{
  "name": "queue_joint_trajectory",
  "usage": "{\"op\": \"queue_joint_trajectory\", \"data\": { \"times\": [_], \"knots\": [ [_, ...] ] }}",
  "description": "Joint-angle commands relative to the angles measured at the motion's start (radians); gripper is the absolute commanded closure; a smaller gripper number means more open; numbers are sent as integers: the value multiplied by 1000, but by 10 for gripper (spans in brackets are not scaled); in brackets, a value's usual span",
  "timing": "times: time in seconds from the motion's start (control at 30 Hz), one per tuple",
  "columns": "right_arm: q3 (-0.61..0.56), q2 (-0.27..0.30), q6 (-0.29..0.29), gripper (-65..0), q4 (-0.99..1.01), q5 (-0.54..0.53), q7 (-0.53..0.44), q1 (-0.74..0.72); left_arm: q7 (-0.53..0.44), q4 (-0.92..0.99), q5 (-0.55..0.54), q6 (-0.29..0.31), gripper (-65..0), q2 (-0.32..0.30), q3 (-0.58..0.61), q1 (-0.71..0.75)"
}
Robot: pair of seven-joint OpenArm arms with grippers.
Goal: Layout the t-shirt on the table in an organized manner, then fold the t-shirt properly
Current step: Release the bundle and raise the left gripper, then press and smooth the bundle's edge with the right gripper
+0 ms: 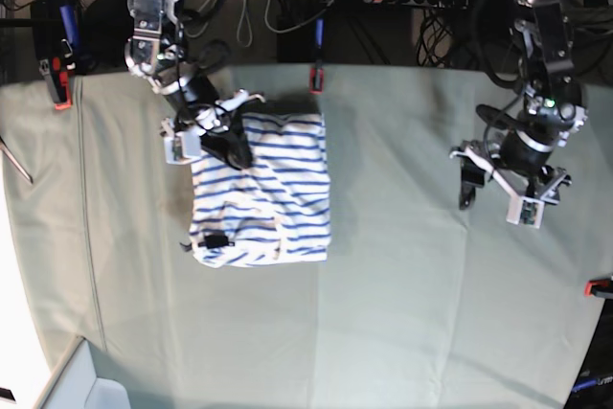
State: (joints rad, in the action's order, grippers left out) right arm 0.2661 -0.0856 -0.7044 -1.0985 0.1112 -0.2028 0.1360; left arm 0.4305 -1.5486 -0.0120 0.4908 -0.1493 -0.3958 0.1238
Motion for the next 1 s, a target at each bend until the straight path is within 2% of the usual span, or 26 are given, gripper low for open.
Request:
{"op": "queue_joint_trajectory", "data": {
  "times": [0.0, 0.3, 0.4, 0.6, 0.8, 0.97],
  "knots": [
    [15, 20, 6, -40, 11, 38, 44, -2, -14, -19, -10, -2, -454, -9, -4, 1],
    [57, 16, 6, -40, 24, 38, 33, 24, -14, -14, -10, -2, -454, -9, -4, 3],
    [55, -12, 6, -40, 10, 38, 32, 34, -14, -10, -10, -2, -454, -13, -4, 1],
    [54, -65, 6, -40, -236, 38, 32, 96, -14, -5, -10, -2, -454, -17, -4, 6],
    [-64, -71, 6, -40, -431, 38, 44, 147, -14, -6, -10, -2, -454, -17, -4, 7],
    [-178, -71, 6, -43, -420, 41, 61, 161, -14, -8, -10, -2, -454, -16, -4, 17]
  ]
}}
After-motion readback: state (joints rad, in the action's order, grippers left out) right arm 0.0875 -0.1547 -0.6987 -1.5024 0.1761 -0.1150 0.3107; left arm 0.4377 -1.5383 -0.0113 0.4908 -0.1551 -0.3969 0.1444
